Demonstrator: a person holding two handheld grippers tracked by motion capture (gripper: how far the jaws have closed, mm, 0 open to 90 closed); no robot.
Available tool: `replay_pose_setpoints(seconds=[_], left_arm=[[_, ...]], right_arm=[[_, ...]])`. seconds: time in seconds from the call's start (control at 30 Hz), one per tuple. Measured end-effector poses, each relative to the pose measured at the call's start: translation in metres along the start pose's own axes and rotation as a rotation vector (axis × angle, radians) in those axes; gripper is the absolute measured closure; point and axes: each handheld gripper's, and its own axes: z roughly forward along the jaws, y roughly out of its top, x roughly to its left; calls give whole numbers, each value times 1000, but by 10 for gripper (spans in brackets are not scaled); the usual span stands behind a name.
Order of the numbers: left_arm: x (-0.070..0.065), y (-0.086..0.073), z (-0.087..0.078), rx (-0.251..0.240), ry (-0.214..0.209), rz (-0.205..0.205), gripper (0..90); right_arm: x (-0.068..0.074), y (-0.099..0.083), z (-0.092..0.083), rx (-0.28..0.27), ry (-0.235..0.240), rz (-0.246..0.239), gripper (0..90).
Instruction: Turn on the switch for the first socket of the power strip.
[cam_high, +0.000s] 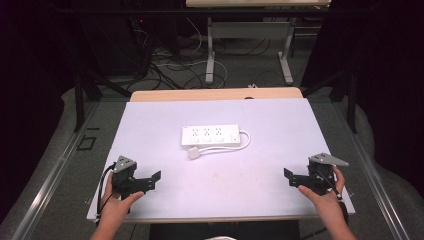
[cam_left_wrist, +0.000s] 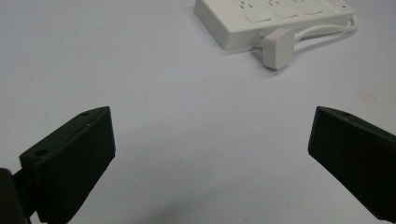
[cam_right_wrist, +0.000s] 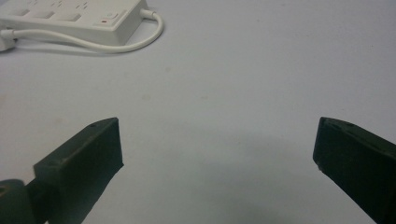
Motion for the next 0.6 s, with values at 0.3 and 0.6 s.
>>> replay_pose_setpoints(seconds=[0.3, 0.6], left_arm=[[-1, 1, 3, -19, -2, -5, 19], [1, -1, -2, -11, 1, -13, 30]], right_arm=[[4, 5, 4, -16, 13, -18, 7], [20, 20, 16, -4, 31, -92, 0]])
